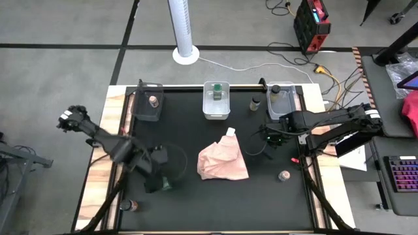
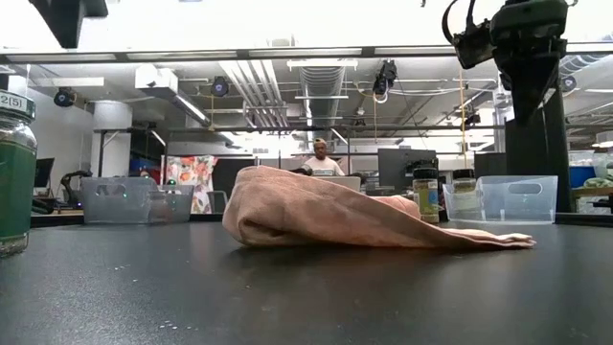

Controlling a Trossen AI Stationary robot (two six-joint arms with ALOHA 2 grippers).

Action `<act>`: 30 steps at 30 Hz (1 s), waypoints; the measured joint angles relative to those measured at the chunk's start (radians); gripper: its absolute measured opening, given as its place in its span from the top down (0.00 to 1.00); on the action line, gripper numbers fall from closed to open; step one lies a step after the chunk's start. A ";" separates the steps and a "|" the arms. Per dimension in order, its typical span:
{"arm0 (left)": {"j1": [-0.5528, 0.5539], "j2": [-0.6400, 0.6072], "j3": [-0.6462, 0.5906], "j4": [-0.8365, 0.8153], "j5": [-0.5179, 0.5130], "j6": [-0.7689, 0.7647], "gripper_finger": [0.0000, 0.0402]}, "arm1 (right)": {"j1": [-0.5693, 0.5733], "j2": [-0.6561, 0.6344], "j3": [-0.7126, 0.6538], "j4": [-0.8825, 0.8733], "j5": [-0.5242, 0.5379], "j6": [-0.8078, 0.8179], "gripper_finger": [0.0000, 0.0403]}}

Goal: Sort spices by type
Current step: Put the green spice bottle into the white bin

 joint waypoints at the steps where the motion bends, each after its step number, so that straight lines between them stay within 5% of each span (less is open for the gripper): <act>1: -0.033 0.023 0.027 -0.013 -0.038 -0.009 0.35 | 0.000 0.000 0.000 0.009 0.006 -0.003 0.97; 12: -0.170 0.261 0.227 -0.107 -0.095 -0.145 0.35 | 0.001 0.000 0.000 0.031 0.050 -0.028 0.97; 23: -0.172 0.269 0.224 -0.131 -0.097 -0.127 0.33 | 0.001 0.000 -0.001 0.065 0.050 -0.027 0.97; 30: -0.177 0.266 0.224 -0.134 -0.096 -0.146 0.19 | 0.001 0.000 -0.001 0.090 0.050 -0.028 0.97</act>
